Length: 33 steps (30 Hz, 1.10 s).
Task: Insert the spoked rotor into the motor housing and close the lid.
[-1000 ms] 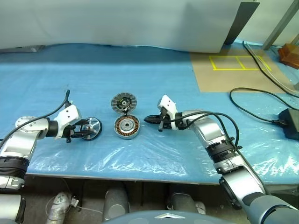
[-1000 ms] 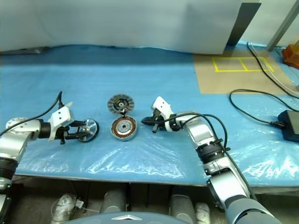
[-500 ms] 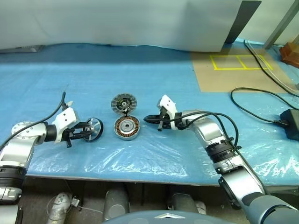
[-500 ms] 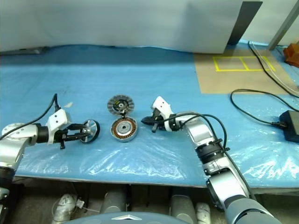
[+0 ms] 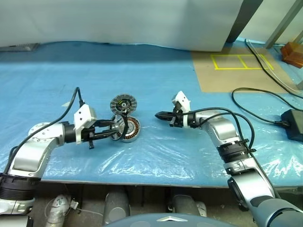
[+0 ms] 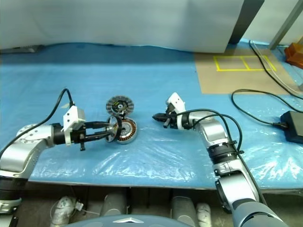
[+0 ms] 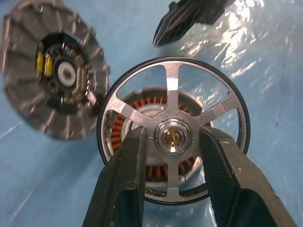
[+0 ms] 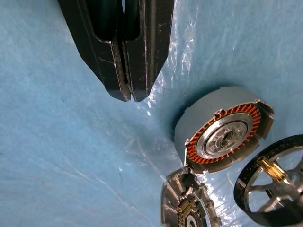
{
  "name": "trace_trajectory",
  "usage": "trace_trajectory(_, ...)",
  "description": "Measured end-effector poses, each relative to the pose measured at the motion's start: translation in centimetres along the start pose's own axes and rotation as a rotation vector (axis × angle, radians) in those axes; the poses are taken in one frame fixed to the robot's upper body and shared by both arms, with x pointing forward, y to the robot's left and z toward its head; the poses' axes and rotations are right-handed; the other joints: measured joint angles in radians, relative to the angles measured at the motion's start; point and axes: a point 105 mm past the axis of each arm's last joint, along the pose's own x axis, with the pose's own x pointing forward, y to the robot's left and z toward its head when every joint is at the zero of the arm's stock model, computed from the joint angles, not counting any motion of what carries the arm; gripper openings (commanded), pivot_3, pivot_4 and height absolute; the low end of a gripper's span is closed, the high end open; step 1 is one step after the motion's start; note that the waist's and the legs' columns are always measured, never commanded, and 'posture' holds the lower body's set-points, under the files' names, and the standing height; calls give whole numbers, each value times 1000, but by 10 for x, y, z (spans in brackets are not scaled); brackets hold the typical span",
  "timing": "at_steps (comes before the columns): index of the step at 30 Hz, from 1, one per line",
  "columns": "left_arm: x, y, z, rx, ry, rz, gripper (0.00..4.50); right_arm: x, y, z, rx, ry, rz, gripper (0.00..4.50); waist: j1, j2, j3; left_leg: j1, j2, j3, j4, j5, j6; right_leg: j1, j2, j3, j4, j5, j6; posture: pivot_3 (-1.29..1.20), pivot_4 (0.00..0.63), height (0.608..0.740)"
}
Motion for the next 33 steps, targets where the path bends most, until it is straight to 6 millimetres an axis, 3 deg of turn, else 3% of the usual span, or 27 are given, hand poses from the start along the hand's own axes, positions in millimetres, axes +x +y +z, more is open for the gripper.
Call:
trace_trajectory(12,23,6,-5,-5,-18,-13,1444,-1,-1,-9,9,15,-25,0,2,0,0,0,0,0,1,0,0,0,0,0,0,0,0,0,150,740)
trace_trajectory(25,16,15,0,48,57,-14,1444,-3,0,-9,-8,22,-40,0,2,0,0,1,0,0,2,0,0,1,0,0,2,0,0,0,150,740)
trace_trajectory(33,15,10,-4,75,111,-48,1444,0,2,-10,-10,28,-38,0,2,0,0,1,0,0,1,0,0,1,0,0,2,0,0,0,150,740)
